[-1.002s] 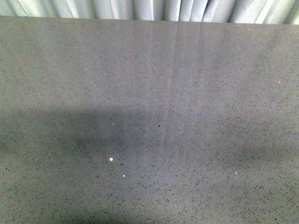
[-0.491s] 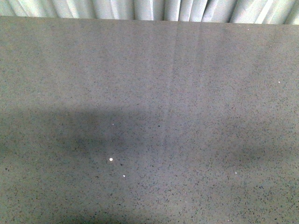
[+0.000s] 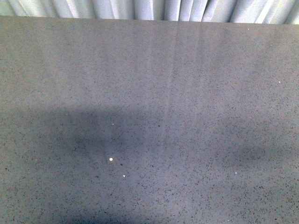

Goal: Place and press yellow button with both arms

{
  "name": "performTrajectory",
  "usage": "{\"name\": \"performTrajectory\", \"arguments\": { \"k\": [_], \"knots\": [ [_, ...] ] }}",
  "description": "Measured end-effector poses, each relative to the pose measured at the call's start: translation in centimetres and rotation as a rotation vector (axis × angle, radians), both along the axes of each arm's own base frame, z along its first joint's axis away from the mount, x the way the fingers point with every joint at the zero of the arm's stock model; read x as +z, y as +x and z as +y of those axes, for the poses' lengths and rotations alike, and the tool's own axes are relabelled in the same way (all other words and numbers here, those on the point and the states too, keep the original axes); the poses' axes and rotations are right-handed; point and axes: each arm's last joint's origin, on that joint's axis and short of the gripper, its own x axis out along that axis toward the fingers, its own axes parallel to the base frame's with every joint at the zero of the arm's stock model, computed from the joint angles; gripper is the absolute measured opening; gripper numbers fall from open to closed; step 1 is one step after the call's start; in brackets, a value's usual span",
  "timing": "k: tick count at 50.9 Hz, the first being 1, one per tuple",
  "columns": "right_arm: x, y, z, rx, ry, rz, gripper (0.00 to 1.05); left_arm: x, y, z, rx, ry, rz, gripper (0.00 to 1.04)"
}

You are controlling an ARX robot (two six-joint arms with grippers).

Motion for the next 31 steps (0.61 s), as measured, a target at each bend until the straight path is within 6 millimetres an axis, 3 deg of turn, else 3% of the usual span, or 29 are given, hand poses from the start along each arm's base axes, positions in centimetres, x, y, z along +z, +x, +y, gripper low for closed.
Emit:
{"name": "performTrajectory", "arguments": {
  "k": [14, 31],
  "knots": [
    [0.0, 0.0, 0.0, 0.0, 0.0, 0.0, 0.96, -4.0, 2.0, 5.5, 0.127, 0.014, 0.113, 0.96],
    [0.0, 0.0, 0.0, 0.0, 0.0, 0.0, 0.96, -6.2, 2.5, 6.8, 0.17, 0.0, 0.172, 0.96]
  ]
}}
